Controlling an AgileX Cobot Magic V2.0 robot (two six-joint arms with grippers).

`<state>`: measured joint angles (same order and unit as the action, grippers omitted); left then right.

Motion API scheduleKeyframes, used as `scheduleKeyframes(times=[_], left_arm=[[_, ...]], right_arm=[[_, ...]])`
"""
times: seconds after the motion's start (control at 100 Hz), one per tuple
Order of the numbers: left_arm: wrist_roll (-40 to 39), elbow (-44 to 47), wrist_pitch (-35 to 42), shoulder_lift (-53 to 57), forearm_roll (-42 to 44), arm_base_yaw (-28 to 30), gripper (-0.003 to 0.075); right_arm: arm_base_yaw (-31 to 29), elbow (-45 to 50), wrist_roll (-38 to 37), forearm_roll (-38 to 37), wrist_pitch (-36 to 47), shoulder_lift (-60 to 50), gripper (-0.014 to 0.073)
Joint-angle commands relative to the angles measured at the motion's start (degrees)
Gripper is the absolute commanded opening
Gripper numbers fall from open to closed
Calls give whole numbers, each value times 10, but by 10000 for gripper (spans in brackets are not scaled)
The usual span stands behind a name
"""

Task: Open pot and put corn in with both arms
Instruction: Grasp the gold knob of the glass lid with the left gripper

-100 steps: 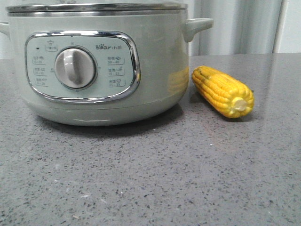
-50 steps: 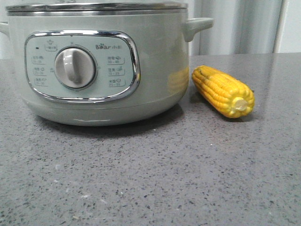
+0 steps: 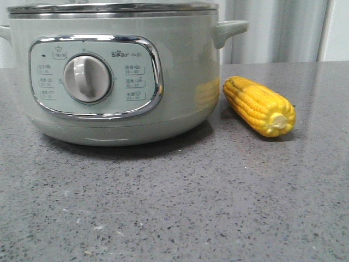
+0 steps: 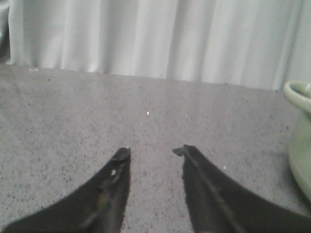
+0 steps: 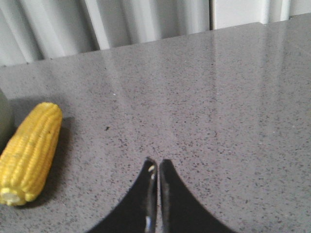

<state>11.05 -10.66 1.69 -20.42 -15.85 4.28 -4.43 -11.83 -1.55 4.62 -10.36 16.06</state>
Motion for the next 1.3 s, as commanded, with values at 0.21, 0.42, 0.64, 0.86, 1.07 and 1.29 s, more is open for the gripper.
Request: scheduleKeyframes(times=[0.21, 0.42, 0.64, 0.86, 1.07, 1.29], left_arm=[[-3, -62, 115, -68, 25, -80, 429], [-3, -127, 127, -145, 36, -199, 429], [-3, -180, 201, -248, 36, -314, 429], [-3, -217, 301, -359, 36, -381, 430], [-3, -262, 314, -445, 73, -407, 430], [-3, -309, 316, -502, 76, -420, 431]], right_arm=[[-4, -21, 1, 14, 53, 9, -74], [-4, -21, 1, 14, 53, 9, -74], [-4, -21, 1, 14, 52, 9, -74], [-4, -21, 1, 14, 52, 9, -74], [-4, -21, 1, 14, 52, 9, -74], [-4, -21, 1, 14, 51, 9, -74]])
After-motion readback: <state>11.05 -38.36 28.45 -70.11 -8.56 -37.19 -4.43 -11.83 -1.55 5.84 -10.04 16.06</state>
